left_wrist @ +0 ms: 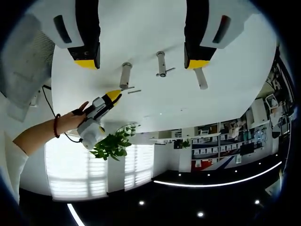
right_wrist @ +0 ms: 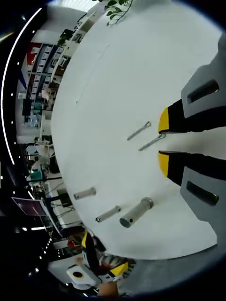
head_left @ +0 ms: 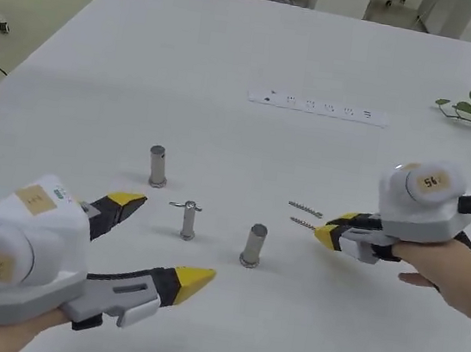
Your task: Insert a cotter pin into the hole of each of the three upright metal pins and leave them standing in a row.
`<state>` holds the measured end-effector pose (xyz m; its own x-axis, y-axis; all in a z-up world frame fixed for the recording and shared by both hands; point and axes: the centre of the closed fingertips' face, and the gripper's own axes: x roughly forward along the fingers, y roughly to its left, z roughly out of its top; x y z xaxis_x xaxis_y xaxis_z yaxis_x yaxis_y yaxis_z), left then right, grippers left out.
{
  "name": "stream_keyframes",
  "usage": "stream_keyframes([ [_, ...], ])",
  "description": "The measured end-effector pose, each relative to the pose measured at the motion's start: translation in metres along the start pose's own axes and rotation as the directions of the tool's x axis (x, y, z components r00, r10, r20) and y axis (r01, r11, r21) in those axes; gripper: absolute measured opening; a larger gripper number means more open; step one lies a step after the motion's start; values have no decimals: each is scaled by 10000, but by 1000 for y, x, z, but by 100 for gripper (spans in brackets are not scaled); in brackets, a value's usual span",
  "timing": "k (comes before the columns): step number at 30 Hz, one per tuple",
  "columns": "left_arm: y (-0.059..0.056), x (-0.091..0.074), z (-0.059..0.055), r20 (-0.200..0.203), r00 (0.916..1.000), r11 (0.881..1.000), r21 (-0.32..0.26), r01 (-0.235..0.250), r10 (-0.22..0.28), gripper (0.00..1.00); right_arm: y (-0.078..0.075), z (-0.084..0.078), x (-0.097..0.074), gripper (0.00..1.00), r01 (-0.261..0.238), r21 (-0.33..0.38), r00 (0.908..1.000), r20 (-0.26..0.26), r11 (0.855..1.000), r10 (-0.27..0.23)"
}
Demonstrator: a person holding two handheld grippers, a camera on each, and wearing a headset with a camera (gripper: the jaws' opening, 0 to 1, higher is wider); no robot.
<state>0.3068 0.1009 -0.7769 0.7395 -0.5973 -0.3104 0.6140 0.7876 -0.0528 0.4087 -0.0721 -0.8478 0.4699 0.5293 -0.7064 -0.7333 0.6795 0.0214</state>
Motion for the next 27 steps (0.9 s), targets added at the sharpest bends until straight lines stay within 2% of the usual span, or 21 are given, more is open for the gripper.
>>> stream_keyframes([
  [4,1,0,-2,-49,10000,10000,-41,-4,4,72,-4,-3,3,15,34,-203,9999,-168,9998,-37],
  [18,3,1,-3,-61,10000,9998,-182,-73,71,71,-4,-3,11,12,-465,-871,9970,-662,9951,408],
  [27,3,1,-5,-131,9999,9998,-182,-36,33,70,-1,-2,13,9,-902,-1522,9916,-1052,9842,746],
])
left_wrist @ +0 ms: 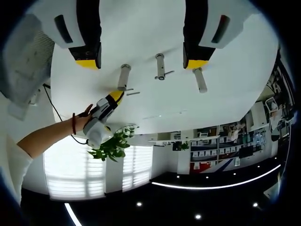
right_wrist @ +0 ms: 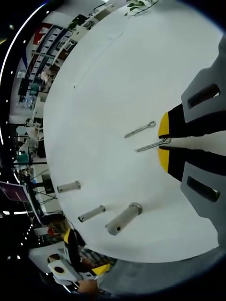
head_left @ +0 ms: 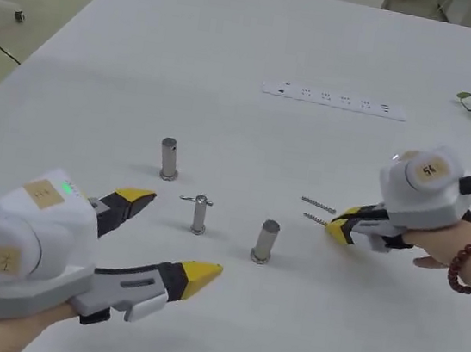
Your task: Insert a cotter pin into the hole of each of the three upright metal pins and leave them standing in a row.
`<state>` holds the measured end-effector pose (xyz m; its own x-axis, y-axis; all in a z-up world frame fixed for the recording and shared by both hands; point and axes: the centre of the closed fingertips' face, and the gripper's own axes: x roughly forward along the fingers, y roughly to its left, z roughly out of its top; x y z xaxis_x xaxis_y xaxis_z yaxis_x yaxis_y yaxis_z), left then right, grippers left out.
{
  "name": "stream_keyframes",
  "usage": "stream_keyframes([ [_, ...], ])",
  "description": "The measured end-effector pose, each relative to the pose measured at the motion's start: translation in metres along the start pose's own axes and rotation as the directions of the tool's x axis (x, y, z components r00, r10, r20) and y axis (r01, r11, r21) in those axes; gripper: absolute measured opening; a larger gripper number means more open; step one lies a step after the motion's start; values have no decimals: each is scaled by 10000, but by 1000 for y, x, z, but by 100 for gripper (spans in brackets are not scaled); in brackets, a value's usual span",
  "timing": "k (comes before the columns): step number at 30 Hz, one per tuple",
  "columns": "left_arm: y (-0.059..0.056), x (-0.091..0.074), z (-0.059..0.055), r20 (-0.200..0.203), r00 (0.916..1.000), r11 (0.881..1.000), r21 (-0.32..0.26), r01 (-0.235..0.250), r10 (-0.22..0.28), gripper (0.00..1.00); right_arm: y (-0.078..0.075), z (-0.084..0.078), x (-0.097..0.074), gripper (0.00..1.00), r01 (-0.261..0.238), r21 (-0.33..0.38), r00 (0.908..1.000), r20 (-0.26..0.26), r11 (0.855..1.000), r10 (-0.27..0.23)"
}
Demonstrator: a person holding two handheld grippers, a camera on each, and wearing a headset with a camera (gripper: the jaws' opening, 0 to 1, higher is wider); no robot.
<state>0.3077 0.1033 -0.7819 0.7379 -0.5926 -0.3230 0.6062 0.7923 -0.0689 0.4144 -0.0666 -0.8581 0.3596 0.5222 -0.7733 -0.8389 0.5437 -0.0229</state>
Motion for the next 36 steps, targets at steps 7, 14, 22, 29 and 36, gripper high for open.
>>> stream_keyframes([
  [7,-1,0,0,-19,10000,10000,-14,12,-12,69,0,0,0,7,-442,-719,9948,-943,9964,374],
  [14,-2,0,-1,-62,10000,10000,-68,31,-31,69,0,0,2,6,-671,-1339,9843,-1710,9887,436],
  [22,-2,-1,-2,-77,10000,9999,-123,-7,6,68,-3,-1,1,3,-486,-542,9880,-1492,9973,400],
  [29,-2,-1,-3,-133,9999,9999,-109,34,-35,67,-2,0,1,1,-293,-498,9910,-1317,9983,225],
  [36,-1,-2,2,-22,10000,10000,-45,23,-23,67,-1,3,0,1,-163,-644,9929,-1188,9978,86],
])
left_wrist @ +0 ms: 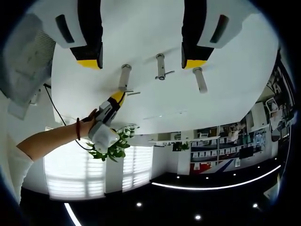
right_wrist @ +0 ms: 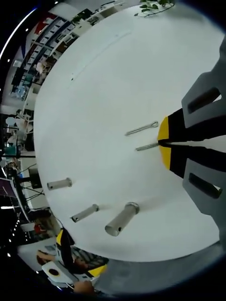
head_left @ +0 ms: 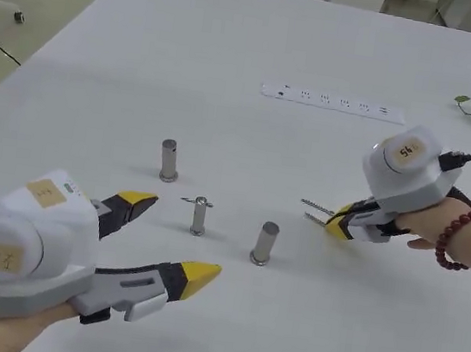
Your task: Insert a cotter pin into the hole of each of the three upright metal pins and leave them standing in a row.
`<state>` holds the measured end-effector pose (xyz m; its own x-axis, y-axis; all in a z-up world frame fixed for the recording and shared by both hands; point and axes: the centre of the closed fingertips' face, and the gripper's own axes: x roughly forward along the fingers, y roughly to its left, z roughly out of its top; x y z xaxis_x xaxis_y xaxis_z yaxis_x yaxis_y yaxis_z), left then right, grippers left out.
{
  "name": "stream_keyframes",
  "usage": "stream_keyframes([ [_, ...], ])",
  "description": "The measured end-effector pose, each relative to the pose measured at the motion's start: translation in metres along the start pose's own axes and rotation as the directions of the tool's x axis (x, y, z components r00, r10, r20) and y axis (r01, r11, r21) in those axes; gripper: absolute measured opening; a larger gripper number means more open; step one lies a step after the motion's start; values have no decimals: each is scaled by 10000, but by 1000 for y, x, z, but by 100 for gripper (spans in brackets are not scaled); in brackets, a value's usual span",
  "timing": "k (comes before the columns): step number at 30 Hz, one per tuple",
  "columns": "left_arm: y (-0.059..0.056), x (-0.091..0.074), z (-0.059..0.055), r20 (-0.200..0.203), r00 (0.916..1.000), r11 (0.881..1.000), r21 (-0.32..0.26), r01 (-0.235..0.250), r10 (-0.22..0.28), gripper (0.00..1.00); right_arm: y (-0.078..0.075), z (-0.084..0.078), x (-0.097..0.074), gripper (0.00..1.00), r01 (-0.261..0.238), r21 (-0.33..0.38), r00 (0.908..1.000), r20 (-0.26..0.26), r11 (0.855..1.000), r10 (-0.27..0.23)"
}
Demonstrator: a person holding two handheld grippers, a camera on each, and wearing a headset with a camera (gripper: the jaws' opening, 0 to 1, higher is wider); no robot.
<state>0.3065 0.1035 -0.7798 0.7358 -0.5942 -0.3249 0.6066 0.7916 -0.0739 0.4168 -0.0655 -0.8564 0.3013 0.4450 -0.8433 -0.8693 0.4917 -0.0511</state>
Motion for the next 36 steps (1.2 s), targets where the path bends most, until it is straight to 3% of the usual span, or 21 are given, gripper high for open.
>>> stream_keyframes([
  [9,-3,-1,4,-45,9999,9999,34,96,-96,62,4,11,-16,1,409,-683,9984,417,9968,-381],
  [16,-9,1,12,-51,9995,9995,-90,309,-310,57,14,25,-36,1,696,-1194,9927,1064,9904,-569],
  [27,-21,7,19,-319,9958,9960,-293,849,-858,50,44,49,-63,1,886,-2303,9804,1919,9691,-440],
  [36,-32,12,30,-186,9890,9858,-847,1448,-1468,41,72,65,-77,2,811,-2950,9699,2432,9521,-72],
])
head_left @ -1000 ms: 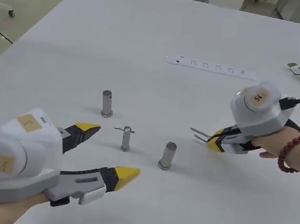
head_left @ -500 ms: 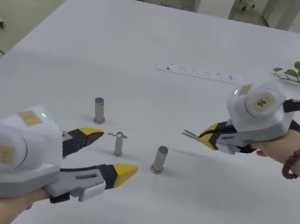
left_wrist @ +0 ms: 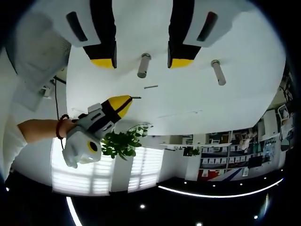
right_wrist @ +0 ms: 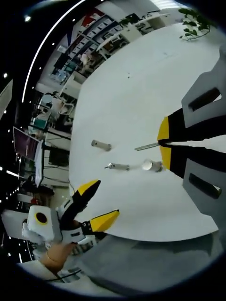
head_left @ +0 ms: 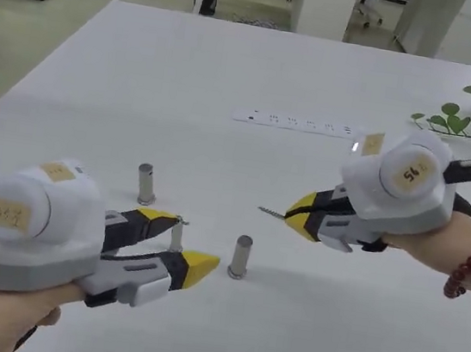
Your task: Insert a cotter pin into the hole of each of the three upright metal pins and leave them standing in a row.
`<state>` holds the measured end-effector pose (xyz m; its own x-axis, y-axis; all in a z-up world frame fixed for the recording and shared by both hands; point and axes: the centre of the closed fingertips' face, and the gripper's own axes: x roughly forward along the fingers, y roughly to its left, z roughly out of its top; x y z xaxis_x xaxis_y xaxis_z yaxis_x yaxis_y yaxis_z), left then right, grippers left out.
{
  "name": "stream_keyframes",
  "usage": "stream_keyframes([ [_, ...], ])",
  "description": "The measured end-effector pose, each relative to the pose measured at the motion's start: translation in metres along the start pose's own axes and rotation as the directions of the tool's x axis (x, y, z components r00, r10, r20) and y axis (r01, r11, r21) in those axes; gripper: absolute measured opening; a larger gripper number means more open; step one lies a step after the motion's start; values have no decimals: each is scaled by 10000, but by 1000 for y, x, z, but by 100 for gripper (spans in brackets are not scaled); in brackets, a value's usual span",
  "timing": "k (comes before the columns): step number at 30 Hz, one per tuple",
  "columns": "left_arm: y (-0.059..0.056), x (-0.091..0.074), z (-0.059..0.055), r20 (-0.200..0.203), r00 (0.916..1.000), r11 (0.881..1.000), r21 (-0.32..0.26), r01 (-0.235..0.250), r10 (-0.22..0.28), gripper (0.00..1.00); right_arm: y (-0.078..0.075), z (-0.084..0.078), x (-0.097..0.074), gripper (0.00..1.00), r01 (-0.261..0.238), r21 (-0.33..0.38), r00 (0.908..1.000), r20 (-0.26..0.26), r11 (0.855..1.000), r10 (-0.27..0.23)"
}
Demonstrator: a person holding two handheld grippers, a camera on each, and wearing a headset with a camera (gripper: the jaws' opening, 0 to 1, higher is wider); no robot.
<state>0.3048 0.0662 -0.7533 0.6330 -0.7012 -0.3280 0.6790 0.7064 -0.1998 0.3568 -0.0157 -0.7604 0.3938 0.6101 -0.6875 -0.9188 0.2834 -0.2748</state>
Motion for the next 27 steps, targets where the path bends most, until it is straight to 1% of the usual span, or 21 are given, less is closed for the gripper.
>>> stream_keyframes([
  [4,-2,4,2,22,9998,9993,-334,185,-184,39,8,10,-3,2,-65,-356,9997,249,9993,74],
  [6,-3,6,3,7,9995,9966,-767,315,-316,38,12,15,-4,2,-111,-507,9992,372,9987,130],
  [7,-4,7,4,59,9992,9937,-1044,403,-399,37,14,16,-5,2,-156,-573,9990,408,9982,180],
  [8,-4,7,5,95,9990,9917,-1202,456,-447,36,16,18,-5,2,-186,-638,9988,445,9978,215],
  [13,-6,9,9,197,9977,9804,-1849,677,-652,32,26,23,-4,2,-307,-995,9977,574,9946,365],
  [15,-8,9,10,231,9971,9772,-1982,763,-732,31,30,24,-3,2,-363,-1154,9973,592,9927,434],
  [18,-11,10,13,335,9953,9664,-2386,960,-906,28,36,27,-2,2,-443,-1361,9966,634,9897,534],
  [21,-13,11,14,365,9940,9607,-2550,1092,-1033,25,40,30,-2,2,-498,-1510,9958,689,9873,608],
  [26,-19,13,14,358,9909,9480,-2886,1345,-1297,22,46,34,-1,2,-567,-1717,9945,769,9835,708],
  [27,-21,14,14,365,9897,9439,-2977,1431,-1386,20,47,34,-1,2,-589,-1737,9943,773,9830,732],
])
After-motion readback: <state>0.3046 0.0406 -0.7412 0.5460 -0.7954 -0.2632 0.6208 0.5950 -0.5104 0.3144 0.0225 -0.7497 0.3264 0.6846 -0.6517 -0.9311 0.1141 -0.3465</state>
